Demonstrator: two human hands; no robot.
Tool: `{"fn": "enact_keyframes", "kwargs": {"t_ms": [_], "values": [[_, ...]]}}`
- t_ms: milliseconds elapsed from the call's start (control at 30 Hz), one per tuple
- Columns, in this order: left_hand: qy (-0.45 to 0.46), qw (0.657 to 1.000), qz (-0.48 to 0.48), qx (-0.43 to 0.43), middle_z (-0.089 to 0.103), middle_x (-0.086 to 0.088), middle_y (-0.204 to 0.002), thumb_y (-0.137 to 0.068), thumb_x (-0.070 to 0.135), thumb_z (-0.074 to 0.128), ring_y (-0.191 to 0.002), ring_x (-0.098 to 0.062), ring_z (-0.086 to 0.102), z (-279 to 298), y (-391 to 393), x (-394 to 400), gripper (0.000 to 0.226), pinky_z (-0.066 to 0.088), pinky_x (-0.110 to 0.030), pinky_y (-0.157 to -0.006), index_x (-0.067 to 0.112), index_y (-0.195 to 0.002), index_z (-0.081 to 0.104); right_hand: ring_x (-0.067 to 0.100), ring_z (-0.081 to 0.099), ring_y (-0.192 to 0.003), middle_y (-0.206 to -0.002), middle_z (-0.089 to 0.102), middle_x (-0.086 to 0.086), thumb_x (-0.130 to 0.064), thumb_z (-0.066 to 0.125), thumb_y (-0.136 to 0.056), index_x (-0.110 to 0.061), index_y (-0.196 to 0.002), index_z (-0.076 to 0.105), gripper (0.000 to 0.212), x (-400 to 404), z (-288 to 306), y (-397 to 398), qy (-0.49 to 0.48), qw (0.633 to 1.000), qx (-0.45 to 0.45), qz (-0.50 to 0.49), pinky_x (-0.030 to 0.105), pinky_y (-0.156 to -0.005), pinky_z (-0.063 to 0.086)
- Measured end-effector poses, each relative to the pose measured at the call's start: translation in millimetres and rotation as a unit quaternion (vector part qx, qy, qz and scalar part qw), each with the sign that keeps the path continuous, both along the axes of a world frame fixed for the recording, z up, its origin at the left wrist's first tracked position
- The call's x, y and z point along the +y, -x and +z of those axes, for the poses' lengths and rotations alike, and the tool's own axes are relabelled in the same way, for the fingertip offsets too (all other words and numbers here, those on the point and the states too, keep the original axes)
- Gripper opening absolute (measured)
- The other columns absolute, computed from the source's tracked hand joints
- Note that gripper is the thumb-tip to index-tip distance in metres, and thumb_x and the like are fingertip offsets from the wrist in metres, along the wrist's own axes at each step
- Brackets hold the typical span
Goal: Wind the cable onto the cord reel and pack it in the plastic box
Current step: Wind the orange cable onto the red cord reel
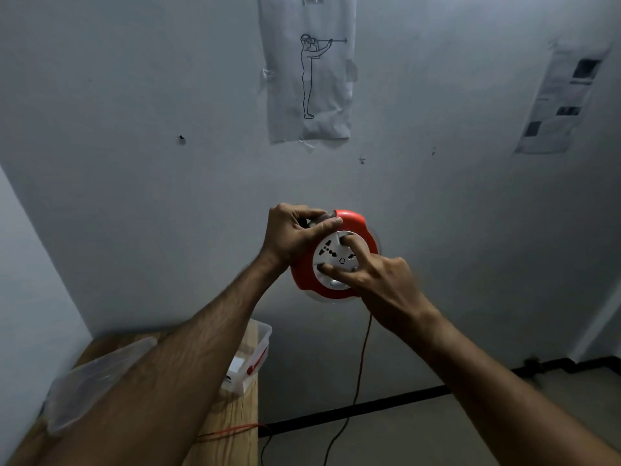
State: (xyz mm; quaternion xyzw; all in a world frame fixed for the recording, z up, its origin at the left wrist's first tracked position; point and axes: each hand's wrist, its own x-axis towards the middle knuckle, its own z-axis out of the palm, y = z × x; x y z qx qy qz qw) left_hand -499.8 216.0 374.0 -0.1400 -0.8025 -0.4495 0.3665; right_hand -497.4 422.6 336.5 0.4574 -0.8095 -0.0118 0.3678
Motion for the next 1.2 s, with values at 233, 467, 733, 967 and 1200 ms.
{"fn": "enact_keyframes", "kwargs": {"t_ms": [233, 467, 733, 967, 1200], "values": [[0.023, 1.0, -0.003, 0.014, 0.08, -0.006, -0.087, -0.083, 0.032, 0.084, -0.072, -0.01, 0.075, 7.6, -1.1, 9.3, 0.028, 0.063, -0.028, -0.063, 0.009, -0.099, 0.081, 0.034, 0.065, -0.055, -0.104, 0.066, 0.025, -0.022, 0.082, -0.074, -0.022, -0.132, 0.067, 0.06, -17.4, -11.9, -5.7, 0.187, 0.981, 0.009, -0.053, 0.035, -0.049, 0.058], [-0.014, 0.999, 0.035, 0.038, 0.08, -0.004, -0.087, -0.083, 0.036, 0.084, -0.072, -0.008, 0.075, 2.2, 2.6, 10.3, 0.032, 0.063, -0.037, -0.064, 0.01, -0.1, 0.082, 0.01, 0.072, -0.074, -0.102, 0.078, 0.006, -0.036, 0.087, -0.077, -0.023, -0.134, 0.066, 0.062, -44.8, -9.5, -25.0, 0.536, 0.805, -0.249, -0.052, 0.024, -0.07, 0.063], [0.061, 0.994, 0.041, 0.082, 0.077, 0.0, -0.075, -0.084, 0.04, 0.083, -0.064, -0.01, 0.069, 3.0, -2.2, 20.4, 0.027, 0.054, -0.037, -0.057, 0.013, -0.091, 0.083, 0.026, 0.071, -0.1, -0.119, 0.069, 0.003, -0.024, 0.091, -0.074, -0.026, -0.131, 0.068, 0.062, -84.4, 5.0, -41.6, 0.803, 0.315, -0.504, -0.049, 0.033, -0.053, 0.062], [-0.021, 0.995, 0.066, 0.067, 0.079, -0.004, -0.077, -0.081, 0.036, 0.086, -0.066, -0.02, 0.073, 0.5, 0.1, 7.3, 0.026, 0.056, -0.041, -0.057, 0.012, -0.092, 0.083, 0.018, 0.054, -0.039, -0.087, 0.072, 0.028, -0.003, 0.058, -0.097, 0.002, -0.115, 0.061, 0.019, -66.4, 32.6, -42.1, 0.767, 0.177, -0.616, -0.002, 0.023, -0.039, 0.044], [-0.055, 0.997, 0.031, 0.047, 0.08, -0.003, -0.083, -0.081, 0.034, 0.086, -0.07, -0.016, 0.077, 10.8, -1.3, 4.4, 0.027, 0.063, -0.04, -0.063, 0.011, -0.094, 0.083, 0.022, 0.073, -0.076, -0.115, 0.069, 0.013, -0.004, 0.073, -0.088, -0.012, -0.12, 0.061, 0.035, -26.0, -0.2, -36.8, 0.372, 0.924, -0.087, 0.007, 0.028, -0.059, 0.062]]}}
